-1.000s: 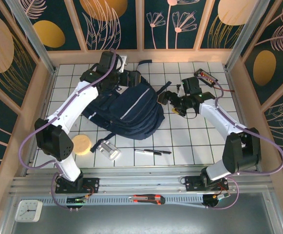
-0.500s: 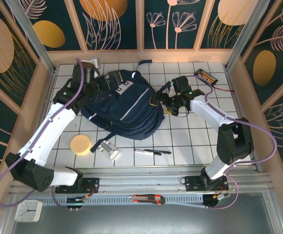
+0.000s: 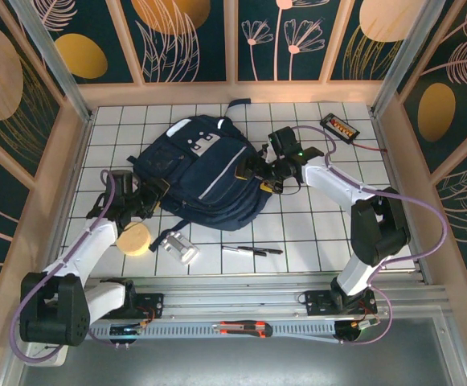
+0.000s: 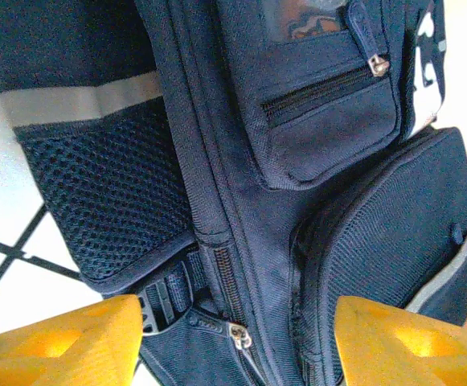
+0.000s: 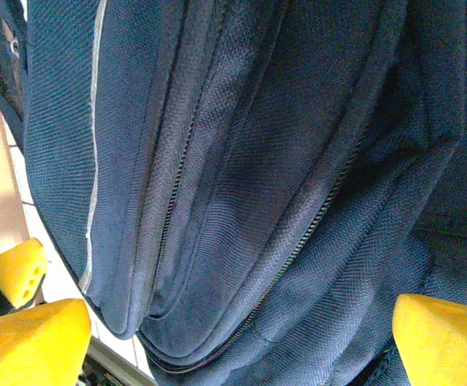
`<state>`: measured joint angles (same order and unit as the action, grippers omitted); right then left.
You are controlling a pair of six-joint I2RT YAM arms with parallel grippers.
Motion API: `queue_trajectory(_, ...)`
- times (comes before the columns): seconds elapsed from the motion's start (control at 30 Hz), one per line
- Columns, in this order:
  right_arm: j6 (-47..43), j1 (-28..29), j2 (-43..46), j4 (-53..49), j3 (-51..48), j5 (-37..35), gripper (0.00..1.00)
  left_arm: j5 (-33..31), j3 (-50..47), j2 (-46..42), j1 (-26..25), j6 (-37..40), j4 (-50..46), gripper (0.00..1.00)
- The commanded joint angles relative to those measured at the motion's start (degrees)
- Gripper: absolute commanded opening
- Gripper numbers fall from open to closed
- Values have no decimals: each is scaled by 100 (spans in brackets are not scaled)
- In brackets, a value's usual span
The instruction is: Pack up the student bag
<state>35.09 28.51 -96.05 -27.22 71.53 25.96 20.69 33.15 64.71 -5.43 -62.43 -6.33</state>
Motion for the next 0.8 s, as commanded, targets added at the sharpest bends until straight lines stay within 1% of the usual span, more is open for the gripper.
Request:
queue_trajectory(0.0,50,23,23,-20,57,6,97,301,7,24,70,-678,1224,61)
queue_trajectory(0.2,-17,20,91,-92,27,-72,96,226,-55,343,274,-722,1305,47)
queue_trajectory(0.47,-116,-46,21,-162,98,-57,96,288,-194,512,657,-585,1274,48)
queue_trajectory(0.57,-142,-56,-46,-160,107,-21,96,383,-113,752,803,-502,1430,49)
queue_trajectory(0.77,-187,-85,-159,-194,174,23,96,374,243,1341,951,-208,1513,50)
